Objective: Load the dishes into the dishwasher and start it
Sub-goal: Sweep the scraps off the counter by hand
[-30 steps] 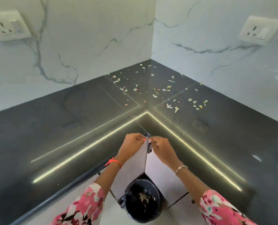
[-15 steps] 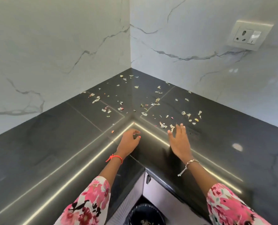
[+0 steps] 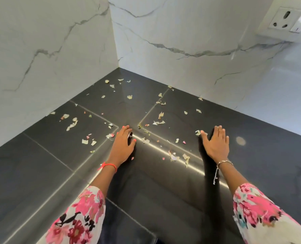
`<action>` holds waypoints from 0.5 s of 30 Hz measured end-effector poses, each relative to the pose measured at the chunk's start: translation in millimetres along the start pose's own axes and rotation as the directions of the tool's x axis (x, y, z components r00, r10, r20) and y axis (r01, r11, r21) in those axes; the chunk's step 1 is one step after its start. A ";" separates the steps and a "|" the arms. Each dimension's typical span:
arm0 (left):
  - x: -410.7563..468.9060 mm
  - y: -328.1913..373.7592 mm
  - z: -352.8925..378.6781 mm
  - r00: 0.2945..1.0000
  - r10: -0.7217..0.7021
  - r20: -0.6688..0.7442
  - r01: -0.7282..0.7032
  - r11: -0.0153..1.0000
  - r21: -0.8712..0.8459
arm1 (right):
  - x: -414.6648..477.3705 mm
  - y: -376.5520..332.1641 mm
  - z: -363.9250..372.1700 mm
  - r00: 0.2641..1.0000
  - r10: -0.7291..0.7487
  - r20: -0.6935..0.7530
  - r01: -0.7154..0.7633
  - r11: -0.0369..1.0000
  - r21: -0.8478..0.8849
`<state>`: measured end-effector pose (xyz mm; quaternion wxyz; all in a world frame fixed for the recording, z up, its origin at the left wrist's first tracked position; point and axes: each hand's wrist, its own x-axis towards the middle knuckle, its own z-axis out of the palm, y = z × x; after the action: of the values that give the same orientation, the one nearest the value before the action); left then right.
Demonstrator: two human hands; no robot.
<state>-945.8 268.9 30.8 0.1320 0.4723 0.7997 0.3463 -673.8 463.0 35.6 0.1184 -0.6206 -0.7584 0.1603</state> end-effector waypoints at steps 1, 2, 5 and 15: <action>5.0 -0.9 -1.0 1.000 0.000 0.005 0.000 1.000 0.015 | -2.6 -8.0 1.7 1.000 -0.009 -0.025 0.008 1.000 -0.021; 11.8 -1.6 -0.1 1.000 -0.006 0.008 0.006 1.000 0.026 | -7.8 -18.5 5.0 0.998 -0.044 -0.039 0.042 0.998 -0.039; 25.2 -2.5 3.5 0.999 -0.031 -0.023 0.033 0.997 0.066 | -47.5 -59.4 29.2 0.948 -0.311 0.062 0.310 0.950 0.017; 25.7 6.8 3.7 0.984 -0.150 -0.092 0.159 0.983 0.095 | 14.6 -43.5 5.0 0.985 -0.171 -0.018 0.172 0.984 0.036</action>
<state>-952.7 294.4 35.7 0.1003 0.3999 0.8554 0.3135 -718.0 469.0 47.7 0.1488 -0.5518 -0.8050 0.1591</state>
